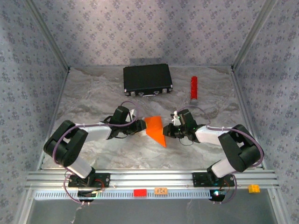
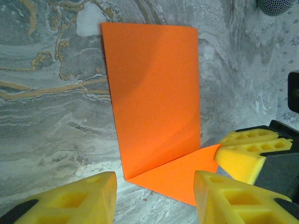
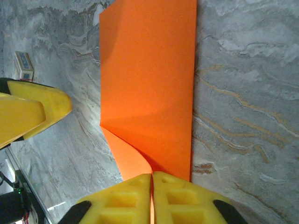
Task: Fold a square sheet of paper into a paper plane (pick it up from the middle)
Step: Fourth fold the wing at the center of the table.
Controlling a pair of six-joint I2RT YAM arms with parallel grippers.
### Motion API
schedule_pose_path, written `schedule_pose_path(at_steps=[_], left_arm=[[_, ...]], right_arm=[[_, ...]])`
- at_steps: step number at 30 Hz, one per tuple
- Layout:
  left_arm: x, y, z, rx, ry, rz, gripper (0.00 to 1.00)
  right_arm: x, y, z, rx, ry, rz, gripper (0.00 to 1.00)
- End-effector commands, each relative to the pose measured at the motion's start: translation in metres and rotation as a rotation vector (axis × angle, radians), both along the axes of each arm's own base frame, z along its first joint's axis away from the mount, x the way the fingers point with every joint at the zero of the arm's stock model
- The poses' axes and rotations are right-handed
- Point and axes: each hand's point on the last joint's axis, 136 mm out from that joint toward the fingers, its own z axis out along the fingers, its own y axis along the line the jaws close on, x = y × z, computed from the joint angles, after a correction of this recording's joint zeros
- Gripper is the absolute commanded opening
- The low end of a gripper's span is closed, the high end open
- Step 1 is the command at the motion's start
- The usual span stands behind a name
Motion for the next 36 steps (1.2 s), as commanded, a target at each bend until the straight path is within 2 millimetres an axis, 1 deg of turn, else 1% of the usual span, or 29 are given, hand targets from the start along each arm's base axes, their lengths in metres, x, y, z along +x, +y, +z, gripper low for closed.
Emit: schedule_pose_path(at_steps=[1,4,8,12,20,24,28,31,36], left_arm=[[0.011,-0.009,0.014,-0.042,-0.023,-0.004,0.50],[0.013,-0.010,0.017,-0.051,-0.027,-0.002,0.60],[0.016,-0.015,0.021,-0.068,-0.027,-0.003,0.66],[0.019,-0.020,0.023,-0.087,-0.025,-0.010,0.67],[0.024,-0.025,0.015,-0.095,0.000,-0.002,0.67],[0.029,-0.031,0.013,-0.121,0.008,-0.003,0.65],[0.033,-0.036,0.011,-0.137,0.014,-0.007,0.57],[0.035,-0.040,0.009,-0.153,0.020,-0.007,0.47],[0.038,-0.041,0.003,-0.173,0.033,0.015,0.25]], right_arm=[[-0.002,-0.003,0.003,0.017,-0.016,0.007,0.08],[-0.001,-0.005,0.007,0.039,-0.027,0.003,0.07],[-0.001,-0.006,0.010,0.064,-0.030,0.002,0.07],[0.001,-0.007,0.010,0.074,-0.034,-0.007,0.07],[0.001,-0.010,0.012,0.080,-0.039,-0.012,0.07],[0.001,-0.012,0.012,0.075,-0.041,-0.022,0.07],[0.000,-0.012,0.011,0.074,-0.038,-0.026,0.07],[0.000,-0.013,0.011,0.076,-0.039,-0.029,0.08],[-0.001,-0.016,0.009,0.062,-0.034,-0.048,0.12]])
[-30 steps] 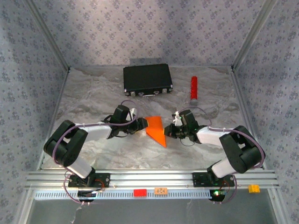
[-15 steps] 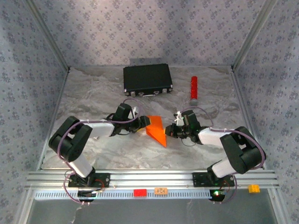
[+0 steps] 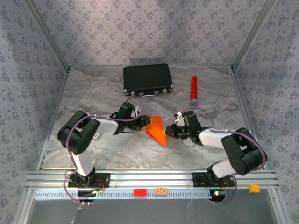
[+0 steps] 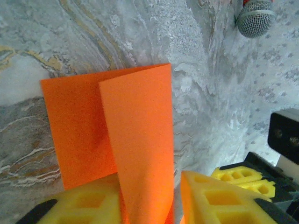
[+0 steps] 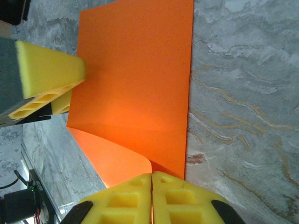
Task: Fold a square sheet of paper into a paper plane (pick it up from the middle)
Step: Fourth fold the wing at the center of the table.
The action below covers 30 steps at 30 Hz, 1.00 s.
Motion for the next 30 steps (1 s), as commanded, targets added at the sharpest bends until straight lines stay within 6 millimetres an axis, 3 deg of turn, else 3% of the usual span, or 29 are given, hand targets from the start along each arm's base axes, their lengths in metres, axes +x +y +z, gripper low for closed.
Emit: schedule_pose_path(at_steps=[1,7,13,19,23,27,30], left_arm=[[0.007,-0.005,0.006,-0.050,-0.020,0.011,0.21],[0.007,0.003,0.003,-0.043,-0.023,0.086,0.05],[0.000,0.010,0.007,0.006,-0.052,0.153,0.03],[-0.011,0.006,0.011,0.044,-0.080,0.185,0.02],[-0.013,0.008,0.014,0.053,-0.090,0.196,0.05],[-0.013,-0.001,0.024,0.029,-0.122,0.141,0.22],[-0.017,-0.015,0.034,0.020,-0.141,0.049,0.27]], right_arm=[[0.001,-0.006,0.003,-0.012,-0.010,-0.033,0.14],[-0.002,-0.022,0.009,-0.113,-0.054,-0.080,0.32],[-0.007,-0.039,0.019,-0.209,-0.123,-0.120,0.49],[-0.009,-0.040,0.029,-0.270,-0.217,-0.081,0.63],[-0.013,-0.031,0.032,-0.314,-0.292,-0.015,0.61],[-0.018,-0.019,0.032,-0.407,-0.435,0.059,0.58],[-0.029,-0.005,0.032,-0.480,-0.606,0.166,0.51]])
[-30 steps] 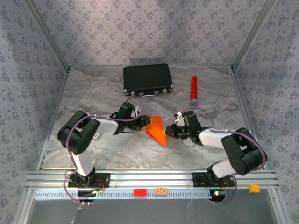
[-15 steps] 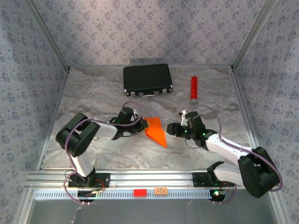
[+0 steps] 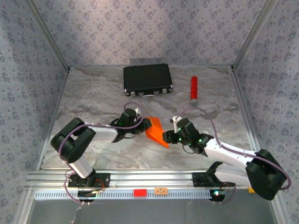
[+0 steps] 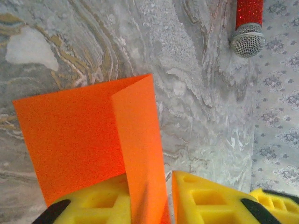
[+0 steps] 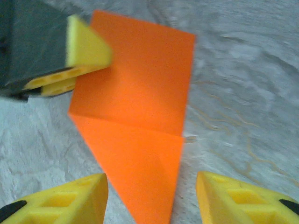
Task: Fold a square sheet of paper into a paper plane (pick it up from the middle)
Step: Fourth fold the wing at the center of the table.
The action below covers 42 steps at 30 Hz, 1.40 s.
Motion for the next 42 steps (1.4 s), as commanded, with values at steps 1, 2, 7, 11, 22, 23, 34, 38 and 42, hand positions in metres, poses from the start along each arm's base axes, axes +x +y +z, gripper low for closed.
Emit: schedule_pose_path(at_steps=[1,2,7,11,22,23,34,38,42], left_arm=[[0.000,-0.016,0.024,-0.025,-0.058,-0.101,0.27],[-0.001,-0.017,0.025,-0.028,-0.060,-0.109,0.27],[0.001,-0.013,0.027,-0.029,-0.063,-0.096,0.28],[0.001,-0.012,0.028,-0.041,-0.057,-0.093,0.28],[0.003,-0.013,0.028,-0.052,-0.051,-0.095,0.24],[0.003,-0.014,0.028,-0.053,-0.049,-0.096,0.24],[0.004,-0.014,0.027,-0.052,-0.044,-0.092,0.20],[0.004,-0.014,0.026,-0.050,-0.039,-0.088,0.19],[0.004,-0.013,0.025,-0.047,-0.036,-0.085,0.17]], right_arm=[[-0.003,0.003,0.000,-0.153,-0.233,0.096,0.51],[-0.006,0.007,0.000,-0.171,-0.280,0.125,0.50],[-0.012,0.015,-0.008,-0.316,-0.408,0.198,0.47],[-0.013,0.024,-0.009,-0.375,-0.493,0.231,0.46],[-0.007,0.028,-0.029,-0.474,-0.524,0.230,0.42],[-0.006,0.029,-0.029,-0.473,-0.525,0.226,0.41],[-0.007,0.027,-0.038,-0.490,-0.511,0.223,0.28],[-0.008,0.027,-0.038,-0.482,-0.505,0.220,0.25],[-0.008,0.027,-0.039,-0.478,-0.495,0.212,0.25]])
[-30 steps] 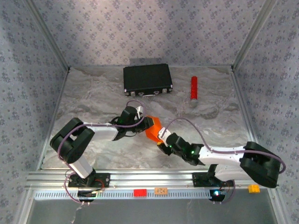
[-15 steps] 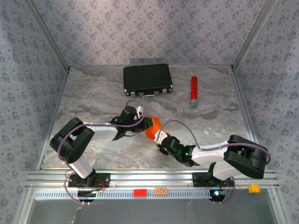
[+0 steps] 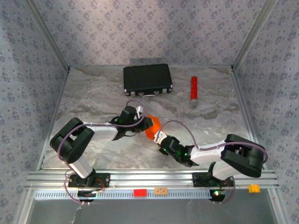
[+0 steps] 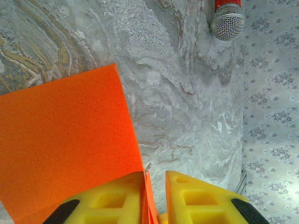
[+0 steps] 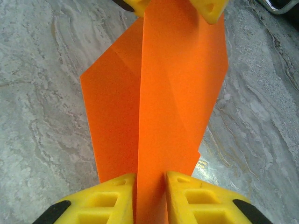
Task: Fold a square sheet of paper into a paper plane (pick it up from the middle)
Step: Fourth fold the wing at the center of the table.
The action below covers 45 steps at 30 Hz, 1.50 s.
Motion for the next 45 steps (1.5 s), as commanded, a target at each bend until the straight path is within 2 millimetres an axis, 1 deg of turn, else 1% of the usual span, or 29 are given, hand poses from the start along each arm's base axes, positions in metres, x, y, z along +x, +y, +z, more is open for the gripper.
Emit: schedule_pose_path(at_steps=[1,6,9,11,19,24,33,39,42,45], left_arm=[[0.0058,-0.0032,0.0096,-0.020,-0.014,-0.004,0.17],[0.0054,-0.0013,0.0065,-0.012,-0.009,0.001,0.15],[0.0054,-0.0015,0.0066,-0.013,-0.008,0.001,0.14],[0.0058,-0.0011,0.0064,-0.011,-0.008,0.002,0.14],[0.0057,-0.0017,0.0055,-0.013,-0.002,0.001,0.13],[0.0054,-0.0019,0.0055,-0.013,-0.002,0.000,0.13],[0.0046,-0.0014,0.0047,-0.012,0.001,-0.001,0.13],[0.0046,-0.0016,0.0052,-0.013,-0.001,-0.001,0.13],[0.0053,-0.0010,0.0056,-0.013,-0.001,0.001,0.13],[0.0058,-0.0015,0.0076,-0.017,-0.005,0.001,0.14]], right_arm=[[0.0023,0.0019,0.0039,0.024,-0.008,-0.025,0.25],[0.0022,0.0016,0.0047,0.036,0.001,-0.033,0.24],[0.0021,0.0034,0.0062,0.050,0.004,-0.033,0.28],[0.0018,0.0035,0.0055,0.051,0.006,-0.033,0.29],[0.0032,0.0021,0.0063,0.056,0.002,-0.045,0.25],[0.0011,0.0067,0.0075,0.102,0.032,-0.032,0.26],[0.0044,0.0035,0.0070,0.104,0.036,-0.054,0.25],[0.0052,0.0025,0.0061,0.096,0.037,-0.060,0.23],[0.0055,0.0032,0.0066,0.103,0.040,-0.062,0.19],[0.0060,0.0019,0.0060,0.113,0.047,-0.076,0.19]])
